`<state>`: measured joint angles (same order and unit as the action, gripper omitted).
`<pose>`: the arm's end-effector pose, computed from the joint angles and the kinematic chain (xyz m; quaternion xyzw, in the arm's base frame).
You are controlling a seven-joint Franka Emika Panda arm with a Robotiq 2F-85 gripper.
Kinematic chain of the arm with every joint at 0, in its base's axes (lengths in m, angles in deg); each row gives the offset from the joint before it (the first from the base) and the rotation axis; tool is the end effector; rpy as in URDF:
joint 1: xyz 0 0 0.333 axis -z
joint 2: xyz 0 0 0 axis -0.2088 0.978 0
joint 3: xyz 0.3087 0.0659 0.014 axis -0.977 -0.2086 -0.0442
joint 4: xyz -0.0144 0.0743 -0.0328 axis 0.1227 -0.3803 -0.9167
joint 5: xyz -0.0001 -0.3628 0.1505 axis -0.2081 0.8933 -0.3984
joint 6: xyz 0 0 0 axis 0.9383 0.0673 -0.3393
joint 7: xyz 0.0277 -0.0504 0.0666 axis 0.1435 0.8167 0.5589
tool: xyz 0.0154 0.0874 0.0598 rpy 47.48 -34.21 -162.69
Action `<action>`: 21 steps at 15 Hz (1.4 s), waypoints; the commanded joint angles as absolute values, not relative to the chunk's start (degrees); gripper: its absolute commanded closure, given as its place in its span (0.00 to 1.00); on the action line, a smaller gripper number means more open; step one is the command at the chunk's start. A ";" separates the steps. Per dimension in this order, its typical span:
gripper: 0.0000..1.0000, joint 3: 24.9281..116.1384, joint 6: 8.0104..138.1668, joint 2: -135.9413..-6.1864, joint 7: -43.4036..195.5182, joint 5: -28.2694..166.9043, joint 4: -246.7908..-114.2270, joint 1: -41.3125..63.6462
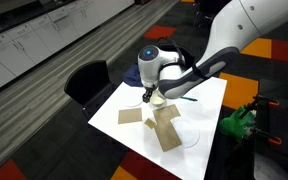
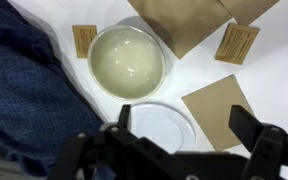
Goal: Put he pen on the table then move the bowl to the left
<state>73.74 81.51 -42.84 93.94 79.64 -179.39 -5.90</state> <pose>0.6924 0.1461 0.1886 0.9912 0.0070 0.0920 0.0951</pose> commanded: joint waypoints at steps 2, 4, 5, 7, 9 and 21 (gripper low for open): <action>0.00 77.78 90.41 -54.34 102.43 81.71 -196.04 -9.29; 0.00 79.91 94.05 -57.68 105.66 82.72 -201.81 -10.93; 0.00 81.13 95.69 -59.33 107.39 83.60 -204.69 -11.86; 0.00 83.48 99.05 -62.58 111.09 85.88 -210.67 -13.63; 0.00 86.23 102.20 -66.03 115.14 89.13 -216.89 -15.66; 0.00 85.67 102.91 -63.63 116.53 91.29 -215.59 -14.34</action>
